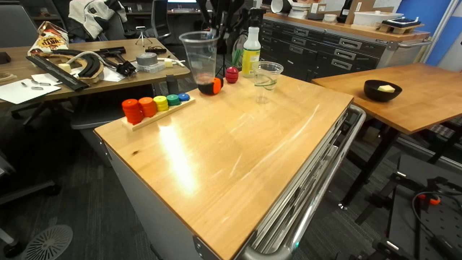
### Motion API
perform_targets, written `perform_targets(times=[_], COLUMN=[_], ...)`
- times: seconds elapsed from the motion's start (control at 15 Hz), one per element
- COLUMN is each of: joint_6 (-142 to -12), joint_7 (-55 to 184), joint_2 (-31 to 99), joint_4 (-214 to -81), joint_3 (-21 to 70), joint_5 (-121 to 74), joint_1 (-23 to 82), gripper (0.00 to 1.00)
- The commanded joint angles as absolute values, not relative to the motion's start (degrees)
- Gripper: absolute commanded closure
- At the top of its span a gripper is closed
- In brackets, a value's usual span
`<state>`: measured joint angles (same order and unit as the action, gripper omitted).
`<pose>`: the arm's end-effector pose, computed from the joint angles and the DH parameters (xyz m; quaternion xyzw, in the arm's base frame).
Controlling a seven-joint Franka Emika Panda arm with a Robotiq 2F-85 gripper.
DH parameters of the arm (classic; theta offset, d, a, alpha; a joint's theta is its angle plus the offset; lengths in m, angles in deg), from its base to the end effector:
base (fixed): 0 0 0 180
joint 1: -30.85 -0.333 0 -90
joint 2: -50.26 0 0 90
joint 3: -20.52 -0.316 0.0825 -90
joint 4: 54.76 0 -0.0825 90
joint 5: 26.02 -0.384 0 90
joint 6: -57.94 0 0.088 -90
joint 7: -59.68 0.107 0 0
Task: Stack up the cups
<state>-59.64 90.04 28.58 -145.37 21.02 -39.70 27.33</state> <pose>0.6764 0.0492 0.4298 -0.9521 0.2829 -0.0134 0.1151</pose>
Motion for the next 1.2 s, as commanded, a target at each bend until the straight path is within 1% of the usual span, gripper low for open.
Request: perform_targets(times=[0.0,0.27,0.47,0.87,1.13], joint_6=[-61.58,-59.84,-59.20,-60.55,-68.51], joint_7=[92.96,97.15,97.94,98.25,99.25], joint_2=[38.62,47.13,51.20,53.09,52.08], joint_4=[-150.60,-155.60,-159.97,-168.50,-173.80], joint_3=[23.33,26.04,26.35,25.99,26.37], joint_5=[-42.62,-39.54,-38.72,-38.06,-32.43], joint_1=[30.19,32.53,33.75,34.54,35.21], gripper=[0.99,0.99,0.99,0.99,0.99])
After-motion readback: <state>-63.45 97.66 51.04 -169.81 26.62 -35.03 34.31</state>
